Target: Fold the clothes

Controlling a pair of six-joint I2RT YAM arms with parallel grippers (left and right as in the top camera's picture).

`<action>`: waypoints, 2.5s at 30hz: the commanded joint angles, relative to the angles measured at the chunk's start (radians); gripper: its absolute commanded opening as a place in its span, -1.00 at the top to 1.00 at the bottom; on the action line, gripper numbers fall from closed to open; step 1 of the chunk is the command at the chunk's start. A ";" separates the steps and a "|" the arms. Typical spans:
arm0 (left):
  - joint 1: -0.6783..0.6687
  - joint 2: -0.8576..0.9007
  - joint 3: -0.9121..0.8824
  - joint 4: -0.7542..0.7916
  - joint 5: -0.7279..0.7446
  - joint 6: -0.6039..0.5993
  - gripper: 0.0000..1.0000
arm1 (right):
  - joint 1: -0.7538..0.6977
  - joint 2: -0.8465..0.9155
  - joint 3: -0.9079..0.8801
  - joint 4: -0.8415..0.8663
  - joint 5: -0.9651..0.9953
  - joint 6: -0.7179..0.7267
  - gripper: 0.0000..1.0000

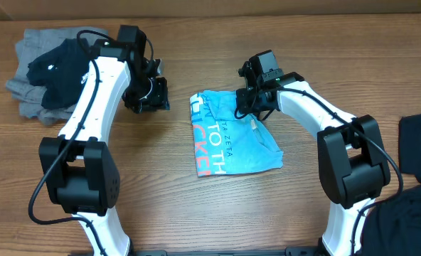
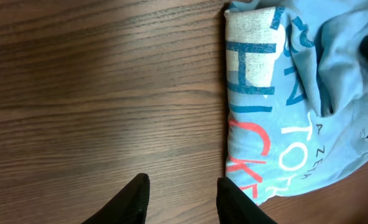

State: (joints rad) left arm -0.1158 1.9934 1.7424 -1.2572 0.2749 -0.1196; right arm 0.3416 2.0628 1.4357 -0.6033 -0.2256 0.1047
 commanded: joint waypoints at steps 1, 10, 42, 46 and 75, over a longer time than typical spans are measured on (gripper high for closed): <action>-0.014 -0.019 0.011 0.001 -0.005 0.021 0.21 | -0.032 -0.026 0.055 0.011 0.015 0.000 0.92; -0.031 -0.019 -0.007 0.009 -0.005 0.038 -0.03 | -0.136 -0.073 0.088 -0.039 0.009 0.003 -0.08; -0.088 -0.019 -0.386 0.320 0.254 -0.008 -0.29 | -0.024 -0.007 0.052 -0.003 0.072 0.220 0.37; -0.097 -0.019 -0.386 0.335 0.253 -0.008 -0.31 | -0.074 -0.016 0.052 -0.057 -0.040 0.183 0.17; -0.183 -0.018 -0.483 0.582 0.214 -0.297 -0.79 | 0.033 0.002 -0.098 -0.366 -0.161 0.109 -0.04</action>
State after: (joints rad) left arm -0.2741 1.9934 1.3075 -0.7059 0.5034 -0.3023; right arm 0.3725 2.0205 1.3575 -0.9730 -0.3874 0.2058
